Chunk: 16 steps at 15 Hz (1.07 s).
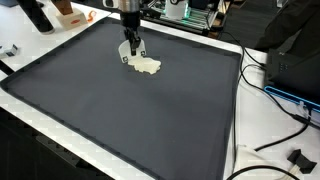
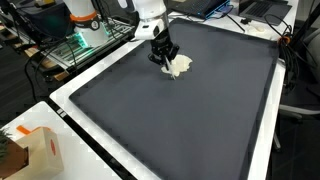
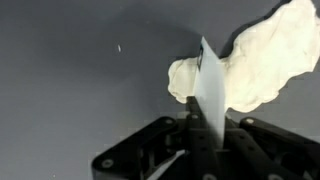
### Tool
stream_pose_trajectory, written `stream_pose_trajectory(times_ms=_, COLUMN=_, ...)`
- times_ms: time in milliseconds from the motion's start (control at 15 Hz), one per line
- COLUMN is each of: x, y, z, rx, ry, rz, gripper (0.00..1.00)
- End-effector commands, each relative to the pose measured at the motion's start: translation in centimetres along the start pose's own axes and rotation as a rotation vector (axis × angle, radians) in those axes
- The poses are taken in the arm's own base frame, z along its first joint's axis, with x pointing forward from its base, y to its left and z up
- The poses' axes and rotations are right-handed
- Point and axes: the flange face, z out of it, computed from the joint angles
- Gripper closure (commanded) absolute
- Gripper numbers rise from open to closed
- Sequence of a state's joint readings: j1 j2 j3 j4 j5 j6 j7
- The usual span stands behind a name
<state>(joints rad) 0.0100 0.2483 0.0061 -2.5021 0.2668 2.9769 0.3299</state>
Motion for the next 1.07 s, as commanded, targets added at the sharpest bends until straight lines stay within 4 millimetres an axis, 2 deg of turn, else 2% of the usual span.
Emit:
stream_pose_trajectory(times_ms=0, x=-5.1, y=2.8, z=4.3, rx=-0.081, ry=-0.124, rz=0.027, gripper=0.99)
stream_pose_trajectory(times_ms=600, x=-6.9, y=3.1, z=3.8, rx=-0.090, ry=-0.117, rz=0.044, gripper=0.99)
stream_pose_trajectory(times_ms=1000, x=-6.6, y=4.1, z=3.7, rx=-0.105, ry=-0.092, rz=0.098, gripper=0.99)
